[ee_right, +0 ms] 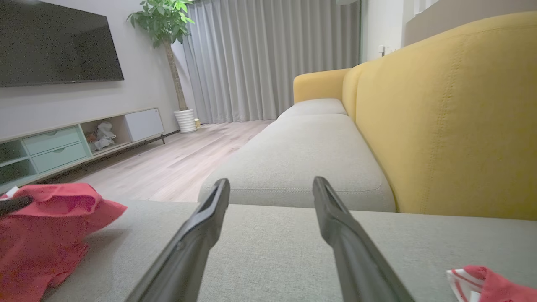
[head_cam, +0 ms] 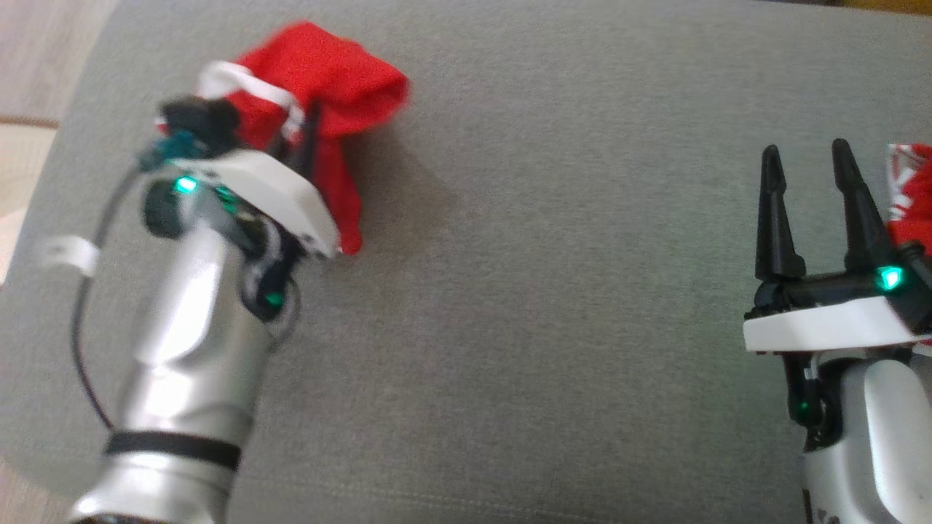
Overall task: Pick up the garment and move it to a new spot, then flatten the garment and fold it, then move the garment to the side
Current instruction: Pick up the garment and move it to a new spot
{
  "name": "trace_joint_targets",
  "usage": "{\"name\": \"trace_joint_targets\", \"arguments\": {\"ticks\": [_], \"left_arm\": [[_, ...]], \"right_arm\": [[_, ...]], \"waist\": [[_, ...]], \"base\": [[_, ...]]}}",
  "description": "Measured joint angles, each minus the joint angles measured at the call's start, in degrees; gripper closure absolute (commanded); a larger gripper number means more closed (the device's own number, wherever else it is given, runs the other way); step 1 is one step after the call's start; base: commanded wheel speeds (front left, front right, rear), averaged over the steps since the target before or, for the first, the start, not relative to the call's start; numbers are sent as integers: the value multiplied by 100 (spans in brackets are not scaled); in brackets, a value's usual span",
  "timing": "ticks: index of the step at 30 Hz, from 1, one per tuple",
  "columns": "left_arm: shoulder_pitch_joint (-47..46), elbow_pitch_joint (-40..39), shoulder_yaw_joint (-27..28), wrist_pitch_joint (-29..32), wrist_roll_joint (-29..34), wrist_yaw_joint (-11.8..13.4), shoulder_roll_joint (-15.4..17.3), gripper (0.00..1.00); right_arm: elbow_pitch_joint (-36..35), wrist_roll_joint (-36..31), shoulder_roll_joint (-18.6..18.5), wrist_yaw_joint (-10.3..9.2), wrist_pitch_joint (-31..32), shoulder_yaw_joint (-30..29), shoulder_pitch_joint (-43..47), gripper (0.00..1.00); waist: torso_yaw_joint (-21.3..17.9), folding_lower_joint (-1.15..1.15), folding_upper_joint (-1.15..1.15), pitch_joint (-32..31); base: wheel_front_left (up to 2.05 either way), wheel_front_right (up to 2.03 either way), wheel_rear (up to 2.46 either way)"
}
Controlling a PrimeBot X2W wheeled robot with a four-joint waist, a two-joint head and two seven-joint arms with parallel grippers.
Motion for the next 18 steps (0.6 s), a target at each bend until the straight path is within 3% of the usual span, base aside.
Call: {"name": "trace_joint_targets", "arguments": {"ticks": [8, 17, 18], "left_arm": [[883, -1159, -808, 343, -179, 441, -234, 100], [1138, -1935, -2530, 20, -1526, 1513, -224, 100], [1138, -1935, -2530, 20, -1526, 1513, -224, 100]], "right_arm": [[120, 133, 36, 0, -197, -554, -17, 0], [97, 127, 42, 0, -200, -810, -109, 0], [97, 127, 42, 0, -200, -810, -109, 0]], "waist": [[-545, 0, 0, -208], [-1194, 0, 0, -166], [-1194, 0, 0, -166]], "base": [[0, 0, 0], [0, 0, 0], [0, 0, 0]]}}
